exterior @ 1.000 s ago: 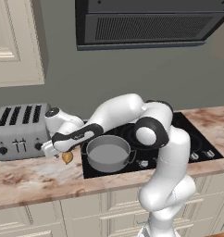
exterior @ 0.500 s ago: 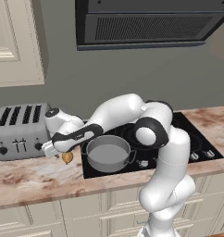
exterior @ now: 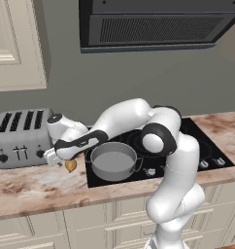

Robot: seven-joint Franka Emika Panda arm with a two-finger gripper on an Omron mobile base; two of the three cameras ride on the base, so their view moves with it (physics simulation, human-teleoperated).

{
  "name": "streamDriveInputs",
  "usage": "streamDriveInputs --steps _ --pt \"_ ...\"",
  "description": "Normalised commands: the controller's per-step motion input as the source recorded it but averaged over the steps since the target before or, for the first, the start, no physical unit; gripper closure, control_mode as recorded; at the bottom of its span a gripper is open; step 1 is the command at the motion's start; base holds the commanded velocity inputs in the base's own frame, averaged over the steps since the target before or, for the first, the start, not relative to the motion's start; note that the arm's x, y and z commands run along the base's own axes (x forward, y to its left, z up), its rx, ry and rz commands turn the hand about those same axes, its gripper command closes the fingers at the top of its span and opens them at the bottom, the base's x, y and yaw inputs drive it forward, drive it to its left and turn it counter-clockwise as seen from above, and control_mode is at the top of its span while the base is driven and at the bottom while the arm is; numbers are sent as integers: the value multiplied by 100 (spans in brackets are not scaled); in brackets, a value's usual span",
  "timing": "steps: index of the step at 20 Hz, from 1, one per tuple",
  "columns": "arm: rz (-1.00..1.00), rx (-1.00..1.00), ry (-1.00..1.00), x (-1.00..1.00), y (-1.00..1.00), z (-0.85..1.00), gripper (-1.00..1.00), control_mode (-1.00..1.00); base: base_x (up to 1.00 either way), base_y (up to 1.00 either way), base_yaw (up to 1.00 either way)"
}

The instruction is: Turn on the burner for the pot on the stove. Wait thirty seconds for the pot to heat up. Then add the onion to the pot.

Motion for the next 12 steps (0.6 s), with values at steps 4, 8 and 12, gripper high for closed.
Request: streamDriveInputs --steps 4,8,12 --pt "0 0 0 0 0 0 -100 -100 0 0 0" --pt "0 0 0 0 0 0 -100 -100 0 0 0" --pt "0 0 0 0 0 0 -100 -100 0 0 0"
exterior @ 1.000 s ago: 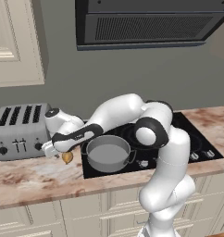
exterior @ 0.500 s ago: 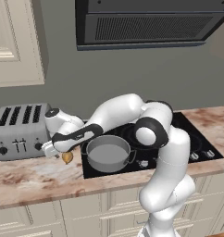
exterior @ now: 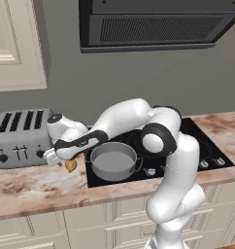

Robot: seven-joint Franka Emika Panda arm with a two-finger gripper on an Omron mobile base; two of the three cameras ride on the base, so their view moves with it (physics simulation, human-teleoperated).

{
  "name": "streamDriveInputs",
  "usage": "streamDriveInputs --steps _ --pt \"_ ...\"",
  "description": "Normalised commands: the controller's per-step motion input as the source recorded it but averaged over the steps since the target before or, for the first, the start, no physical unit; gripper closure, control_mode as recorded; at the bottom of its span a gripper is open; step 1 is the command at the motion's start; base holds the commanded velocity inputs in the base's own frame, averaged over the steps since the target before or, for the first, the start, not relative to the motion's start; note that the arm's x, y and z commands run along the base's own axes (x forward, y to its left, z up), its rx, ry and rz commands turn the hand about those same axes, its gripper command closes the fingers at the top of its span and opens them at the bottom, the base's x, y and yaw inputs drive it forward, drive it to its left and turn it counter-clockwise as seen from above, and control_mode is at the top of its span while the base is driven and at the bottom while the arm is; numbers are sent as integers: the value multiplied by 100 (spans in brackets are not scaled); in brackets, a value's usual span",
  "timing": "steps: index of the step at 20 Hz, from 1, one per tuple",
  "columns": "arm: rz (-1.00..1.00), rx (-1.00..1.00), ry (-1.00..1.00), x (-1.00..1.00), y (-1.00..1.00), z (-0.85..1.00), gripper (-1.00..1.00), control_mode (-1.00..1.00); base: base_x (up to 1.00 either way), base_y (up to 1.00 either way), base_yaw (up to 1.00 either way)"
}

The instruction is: Turn on the burner for the pot on the stove. Wait thirty seconds for the pot to heat up. Then add the onion to the pot.

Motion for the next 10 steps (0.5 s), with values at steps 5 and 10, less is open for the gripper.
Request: streamDriveInputs --steps 5,10 --pt "0 0 0 0 0 0 -100 -100 0 0 0" --pt "0 0 0 0 0 0 -100 -100 0 0 0"
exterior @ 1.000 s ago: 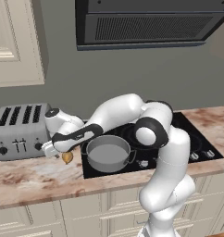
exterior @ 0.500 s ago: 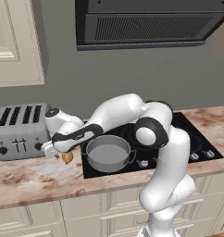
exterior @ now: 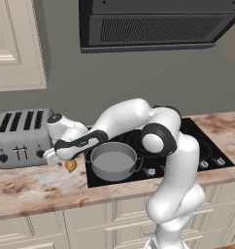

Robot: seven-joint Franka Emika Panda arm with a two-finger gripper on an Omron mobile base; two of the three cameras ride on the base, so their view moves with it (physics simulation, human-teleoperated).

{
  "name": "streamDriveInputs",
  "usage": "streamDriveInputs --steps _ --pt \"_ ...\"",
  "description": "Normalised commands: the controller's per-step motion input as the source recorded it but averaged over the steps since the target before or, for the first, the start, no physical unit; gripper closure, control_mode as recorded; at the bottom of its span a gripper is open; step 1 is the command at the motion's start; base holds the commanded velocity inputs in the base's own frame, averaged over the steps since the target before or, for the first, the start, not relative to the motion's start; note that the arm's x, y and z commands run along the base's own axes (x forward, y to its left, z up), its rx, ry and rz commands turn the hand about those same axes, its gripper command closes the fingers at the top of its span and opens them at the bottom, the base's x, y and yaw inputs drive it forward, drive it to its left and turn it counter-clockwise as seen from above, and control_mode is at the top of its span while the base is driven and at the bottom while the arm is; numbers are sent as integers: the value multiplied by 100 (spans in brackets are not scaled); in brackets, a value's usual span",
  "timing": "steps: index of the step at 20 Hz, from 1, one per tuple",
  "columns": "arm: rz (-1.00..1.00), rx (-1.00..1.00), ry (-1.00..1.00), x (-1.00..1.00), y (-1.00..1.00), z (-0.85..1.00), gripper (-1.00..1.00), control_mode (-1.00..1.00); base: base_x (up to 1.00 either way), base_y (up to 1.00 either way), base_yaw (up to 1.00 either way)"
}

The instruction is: Turn on the burner for the pot on the stove. Wait thirty seconds for the pot to heat up. Then add the onion to the pot.

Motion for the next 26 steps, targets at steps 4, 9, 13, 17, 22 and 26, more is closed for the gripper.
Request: streamDriveInputs --steps 4,9,13,17,22,26 --pt "0 0 0 0 0 0 -100 -100 0 0 0" --pt "0 0 0 0 0 0 -100 -100 0 0 0" --pt "0 0 0 0 0 0 -100 -100 0 0 0" --pt "0 0 0 0 0 0 -100 -100 0 0 0" --pt "0 0 0 0 0 0 -100 -100 0 0 0" --pt "0 0 0 0 0 0 -100 -100 0 0 0"
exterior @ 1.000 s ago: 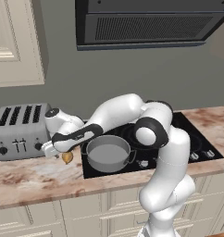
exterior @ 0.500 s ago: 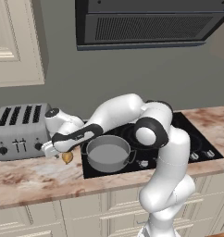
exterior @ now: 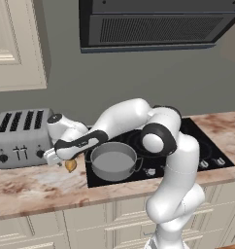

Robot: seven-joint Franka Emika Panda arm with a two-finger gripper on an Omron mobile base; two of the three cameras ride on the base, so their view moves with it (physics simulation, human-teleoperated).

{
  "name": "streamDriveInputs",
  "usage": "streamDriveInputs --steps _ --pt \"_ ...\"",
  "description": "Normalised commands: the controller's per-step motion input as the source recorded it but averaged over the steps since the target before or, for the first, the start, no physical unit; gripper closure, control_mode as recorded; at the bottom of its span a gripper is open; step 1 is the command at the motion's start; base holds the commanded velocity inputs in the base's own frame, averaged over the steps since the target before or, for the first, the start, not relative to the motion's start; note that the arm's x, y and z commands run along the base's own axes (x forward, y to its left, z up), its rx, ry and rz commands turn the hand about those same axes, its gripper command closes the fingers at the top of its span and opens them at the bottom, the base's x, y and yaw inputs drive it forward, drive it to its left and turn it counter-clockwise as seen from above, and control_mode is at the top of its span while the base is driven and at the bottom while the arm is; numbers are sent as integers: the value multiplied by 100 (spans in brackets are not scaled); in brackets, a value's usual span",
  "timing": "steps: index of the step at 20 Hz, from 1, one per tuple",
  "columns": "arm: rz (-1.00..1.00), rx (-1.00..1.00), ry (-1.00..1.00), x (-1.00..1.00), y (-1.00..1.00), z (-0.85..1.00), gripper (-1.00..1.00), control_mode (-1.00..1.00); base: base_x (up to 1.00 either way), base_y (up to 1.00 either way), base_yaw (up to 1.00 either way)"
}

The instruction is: Turn on the burner for the pot on the stove. Wait thirty seconds for the pot to heat up. Then add the onion to the pot.

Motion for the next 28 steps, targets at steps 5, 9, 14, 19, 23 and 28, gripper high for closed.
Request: streamDriveInputs --steps 5,9,14,19,23,28 --pt "0 0 0 0 0 0 -100 -100 0 0 0" --pt "0 0 0 0 0 0 -100 -100 0 0 0" --pt "0 0 0 0 0 0 -100 -100 0 0 0" --pt "0 0 0 0 0 0 -100 -100 0 0 0" --pt "0 0 0 0 0 0 -100 -100 0 0 0" --pt "0 0 0 0 0 0 -100 -100 0 0 0"
